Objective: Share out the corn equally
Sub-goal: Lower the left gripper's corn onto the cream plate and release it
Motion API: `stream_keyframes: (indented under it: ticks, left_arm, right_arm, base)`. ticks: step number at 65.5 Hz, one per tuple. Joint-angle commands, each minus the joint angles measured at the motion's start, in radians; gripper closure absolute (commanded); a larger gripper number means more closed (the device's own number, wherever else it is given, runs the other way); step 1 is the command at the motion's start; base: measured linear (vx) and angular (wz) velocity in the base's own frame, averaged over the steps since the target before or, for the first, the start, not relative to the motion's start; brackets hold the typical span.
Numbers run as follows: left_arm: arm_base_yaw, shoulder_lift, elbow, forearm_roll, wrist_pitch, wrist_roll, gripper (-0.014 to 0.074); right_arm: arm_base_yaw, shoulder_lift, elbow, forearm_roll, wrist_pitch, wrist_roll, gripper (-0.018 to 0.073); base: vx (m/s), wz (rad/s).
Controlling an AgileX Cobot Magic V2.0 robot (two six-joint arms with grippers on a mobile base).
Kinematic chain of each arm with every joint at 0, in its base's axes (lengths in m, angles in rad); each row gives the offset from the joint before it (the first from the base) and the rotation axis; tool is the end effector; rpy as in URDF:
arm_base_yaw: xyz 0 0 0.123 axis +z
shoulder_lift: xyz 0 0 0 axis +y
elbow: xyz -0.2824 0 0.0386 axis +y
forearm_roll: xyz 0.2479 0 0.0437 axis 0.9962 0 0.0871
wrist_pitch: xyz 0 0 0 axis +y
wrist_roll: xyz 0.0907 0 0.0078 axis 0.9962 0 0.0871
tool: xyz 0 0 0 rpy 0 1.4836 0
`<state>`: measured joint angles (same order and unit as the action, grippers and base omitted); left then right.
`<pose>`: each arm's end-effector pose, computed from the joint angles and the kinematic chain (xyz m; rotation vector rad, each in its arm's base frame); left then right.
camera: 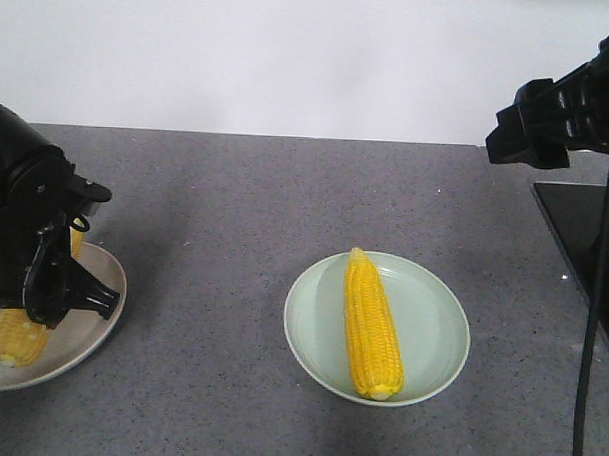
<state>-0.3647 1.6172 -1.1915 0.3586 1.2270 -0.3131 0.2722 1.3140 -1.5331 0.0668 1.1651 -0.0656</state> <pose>0.2888 -0.0780 0.2548 0.2576 2.9758 0.4776 0.2464 0.0746 0.4337 -0.4050 2.4008 0.1796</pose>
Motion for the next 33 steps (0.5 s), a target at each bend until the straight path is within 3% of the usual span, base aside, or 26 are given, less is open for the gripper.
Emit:
stream_keyframes:
  ticks: [1, 21, 33]
  left_arm:
    - [0.000, -0.037, -0.021, 0.030, 0.004, -0.004, 0.0323]
    - [0.000, -0.037, -0.021, 0.030, -0.003, -0.004, 0.0027]
    - [0.000, -0.045, -0.022, 0.030, -0.033, -0.004, -0.0036]
  right_arm:
    - [0.001, -0.022, -0.023, -0.007, -0.049, -0.006, 0.0046]
    - [0.001, -0.022, -0.023, -0.007, -0.046, -0.006, 0.0046]
    - [0.001, -0.022, -0.023, -0.007, -0.046, -0.006, 0.0046]
  base:
    - [0.00, 0.00]
    - [0.00, 0.00]
    - [0.00, 0.00]
